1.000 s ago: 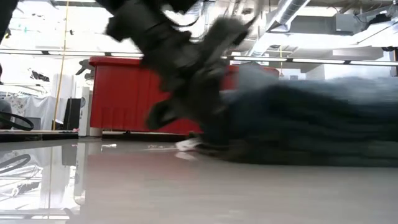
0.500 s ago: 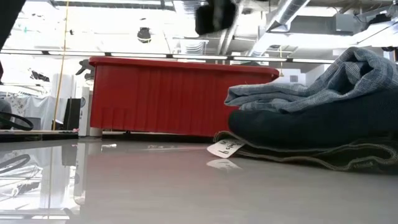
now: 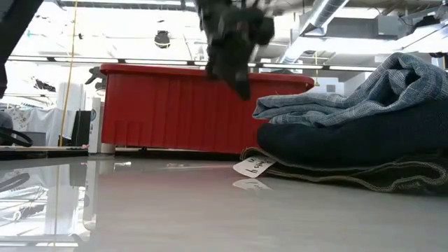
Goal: Fold Laundry from Bin
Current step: Stack the folded light blue shirt on top of the folded black pants
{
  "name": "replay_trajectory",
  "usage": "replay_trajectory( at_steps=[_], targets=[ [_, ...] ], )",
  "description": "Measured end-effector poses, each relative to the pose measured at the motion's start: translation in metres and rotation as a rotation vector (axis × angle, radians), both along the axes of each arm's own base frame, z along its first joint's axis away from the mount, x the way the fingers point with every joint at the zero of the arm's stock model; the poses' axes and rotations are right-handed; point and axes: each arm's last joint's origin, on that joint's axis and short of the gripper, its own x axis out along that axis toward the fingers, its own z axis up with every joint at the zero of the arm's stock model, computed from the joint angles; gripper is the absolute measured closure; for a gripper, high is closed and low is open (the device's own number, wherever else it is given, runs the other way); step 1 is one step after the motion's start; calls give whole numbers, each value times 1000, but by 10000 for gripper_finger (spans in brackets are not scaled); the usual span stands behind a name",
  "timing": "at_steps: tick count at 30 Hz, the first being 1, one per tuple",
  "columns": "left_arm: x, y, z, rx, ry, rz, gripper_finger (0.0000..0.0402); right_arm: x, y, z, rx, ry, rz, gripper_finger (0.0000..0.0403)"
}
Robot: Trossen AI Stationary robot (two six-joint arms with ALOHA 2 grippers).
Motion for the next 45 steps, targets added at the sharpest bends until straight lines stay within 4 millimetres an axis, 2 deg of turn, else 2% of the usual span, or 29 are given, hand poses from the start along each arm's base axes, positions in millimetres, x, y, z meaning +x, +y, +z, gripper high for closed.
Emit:
replay_trajectory(
  at_steps=[3, 6, 10, 13, 20, 27, 31, 34, 39, 43, 45],
  targets=[
    [-6, 16, -25, -38, 43, 23, 401, 8, -9, -26, -9, 132, -19, 385],
    [-8, 25, -46, -70, 23, 43, 401, 6, -24, -47, -51, 234, -49, 385],
    [-7, 26, -63, -113, -52, 68, 401, 1, -48, -72, -110, 350, -81, 386],
    [-7, 25, -74, -142, -104, 71, 401, -2, -64, -89, -87, 442, -68, 386],
    [-9, 21, -87, -218, -146, 114, 401, 0, -103, -115, -85, 536, -2, 386],
    [-7, -3, -88, -291, -168, 23, 401, 14, -161, -121, -114, 634, 48, 386],
    [-7, -15, -88, -303, -166, -16, 401, 17, -180, -115, -68, 655, 88, 386],
    [-7, -20, -87, -297, -168, -28, 401, 14, -175, -98, -66, 568, 60, 386],
    [-9, -17, -83, -216, -181, -32, 401, -7, -146, -40, -62, 316, -57, 386],
    [-4, -14, -76, -203, -264, -71, 401, -34, -119, 1, -30, 143, -106, 386],
    [0, -23, -72, -174, -323, -86, 401, -49, -107, 16, -28, 66, -140, 386]
  ],
)
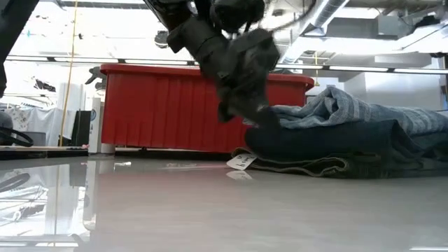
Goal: Fold Laundry from Bin
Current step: Stack the folded light blue shirt on top of the folded black pants
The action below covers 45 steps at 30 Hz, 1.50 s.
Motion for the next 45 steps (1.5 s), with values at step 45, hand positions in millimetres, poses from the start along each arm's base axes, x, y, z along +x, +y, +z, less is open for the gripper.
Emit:
replay_trajectory(
  at_steps=[45],
  targets=[
    [57, -19, 105, 34, 270, -118, 401, 19, 94, -17, 155, -233, 339, 384]
  ],
)
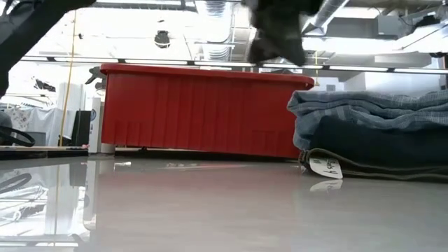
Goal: Fold Laundry from Bin
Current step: Stack the folded light blue shirt on top of the folded black pants
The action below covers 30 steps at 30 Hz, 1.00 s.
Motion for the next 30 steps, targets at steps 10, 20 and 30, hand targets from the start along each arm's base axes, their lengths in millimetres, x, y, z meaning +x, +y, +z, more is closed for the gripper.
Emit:
replay_trajectory(
  at_steps=[10, 20, 30],
  targets=[
    [-97, 12, 118, 214, -67, 84, 401, 70, -44, -71, -187, 208, -104, 384],
    [-167, 26, 187, 375, -270, 301, 401, 53, -95, -94, -248, 617, -135, 384],
    [-184, 27, 197, 393, -284, 273, 401, 11, -144, -81, -244, 659, -277, 385]
  ],
)
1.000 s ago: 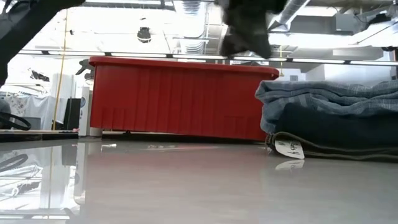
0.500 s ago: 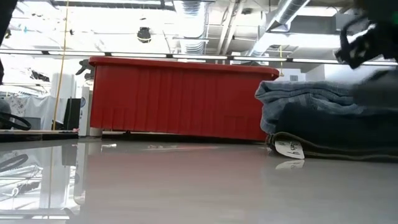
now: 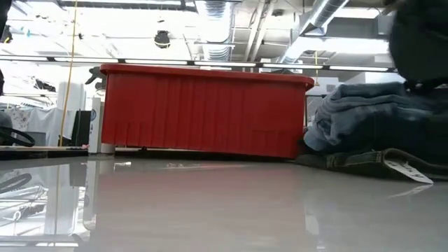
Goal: Fold Laundry from Bin
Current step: Stack the folded light blue shirt on top of the folded black pants
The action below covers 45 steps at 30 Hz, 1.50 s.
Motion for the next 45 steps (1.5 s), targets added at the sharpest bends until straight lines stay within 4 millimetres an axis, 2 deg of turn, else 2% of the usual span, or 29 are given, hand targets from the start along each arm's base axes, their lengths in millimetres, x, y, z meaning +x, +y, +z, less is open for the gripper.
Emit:
replay_trajectory(
  at_steps=[6, 9, 12, 14, 18, 20, 23, 26, 29, 32, 37, 45],
  targets=[
    [-3, 0, -5, 4, 55, -3, 401, -9, -46, 14, -48, -128, -62, 385],
    [-6, 0, -7, -2, 97, 2, 401, -9, -58, 19, -14, -179, -57, 385],
    [-16, -1, -9, -13, 159, 6, 401, -9, -50, 30, 0, -222, -12, 385],
    [-22, -2, -5, -28, 136, 13, 401, -10, -39, 42, 24, -264, 35, 385],
    [-57, -3, 19, -113, 16, 3, 401, -1, -9, 68, 57, -447, 73, 385],
    [-76, -3, 29, -136, -37, 18, 401, 10, 5, 70, 35, -530, 93, 385],
    [-100, -2, 40, -131, -109, 62, 401, 36, 16, 57, 46, -574, 133, 385],
    [-121, 1, 49, -118, -179, 121, 401, 69, 14, 36, 66, -546, 244, 385],
    [-140, 4, 56, -96, -237, 171, 401, 102, 0, 22, 115, -471, 353, 385],
    [-148, 6, 59, -89, -265, 206, 401, 119, -24, 8, 110, -317, 410, 385],
    [-151, 7, 58, -84, -261, 214, 402, 116, -59, -11, 150, -46, 413, 385],
    [-144, 6, 52, -50, -215, 200, 401, 91, -91, -35, 198, 65, 393, 385]
  ],
)
